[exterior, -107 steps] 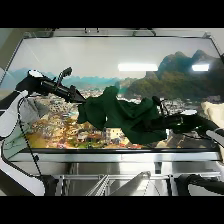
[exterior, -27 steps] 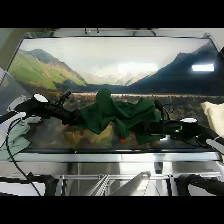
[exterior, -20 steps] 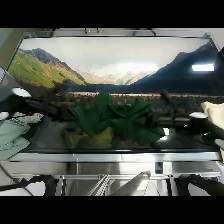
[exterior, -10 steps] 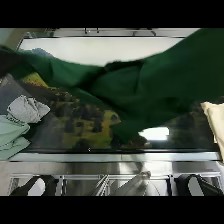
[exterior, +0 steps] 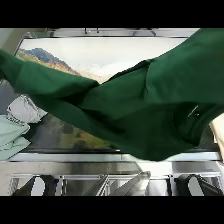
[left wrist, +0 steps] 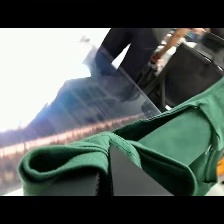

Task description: Fold the shirts.

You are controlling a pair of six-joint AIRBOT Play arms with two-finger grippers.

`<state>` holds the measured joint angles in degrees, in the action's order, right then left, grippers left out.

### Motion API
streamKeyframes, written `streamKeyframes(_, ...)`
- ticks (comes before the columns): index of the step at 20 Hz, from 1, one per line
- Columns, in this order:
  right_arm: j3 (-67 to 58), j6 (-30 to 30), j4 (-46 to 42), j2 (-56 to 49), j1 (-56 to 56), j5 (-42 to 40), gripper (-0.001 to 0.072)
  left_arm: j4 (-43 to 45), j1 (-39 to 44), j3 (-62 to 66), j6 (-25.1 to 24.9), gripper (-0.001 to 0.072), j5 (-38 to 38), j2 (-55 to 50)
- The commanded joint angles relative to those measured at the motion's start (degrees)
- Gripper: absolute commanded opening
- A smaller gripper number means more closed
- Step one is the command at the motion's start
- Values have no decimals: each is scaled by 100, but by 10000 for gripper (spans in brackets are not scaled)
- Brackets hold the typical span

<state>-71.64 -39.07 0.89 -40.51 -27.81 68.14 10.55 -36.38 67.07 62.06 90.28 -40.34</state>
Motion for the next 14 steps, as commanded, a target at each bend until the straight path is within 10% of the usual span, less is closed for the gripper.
streamKeyframes(1,120,-164,-1156,-1115,922,-157,15,177,-66,-1226,-350,23,-107,-339)
streamKeyframes(5,131,-120,-1611,-3062,1784,-1222,15,175,-66,-2216,-1268,69,-645,-1488)
streamKeyframes(7,118,-125,-1530,-3856,1805,-2076,21,177,-72,-2363,-1746,533,-901,-2192)
streamKeyframes(8,83,-127,-1362,-4194,1740,-2306,198,177,-122,-2312,-1818,720,-1016,-2542)
streamKeyframes(9,35,-129,-1204,-4437,1639,-2249,543,190,-195,-2184,-1821,720,-1034,-2914)
streamKeyframes(10,7,-131,-1058,-4592,1491,-1974,715,195,-262,-2022,-1816,720,-938,-3239)
streamKeyframes(13,4,-476,-1241,-4618,940,-761,675,210,-485,-1416,-1812,720,-87,-4046)
streamKeyframes(14,7,-605,-1438,-4590,691,-221,510,361,-487,-1261,-1792,719,168,-4232)
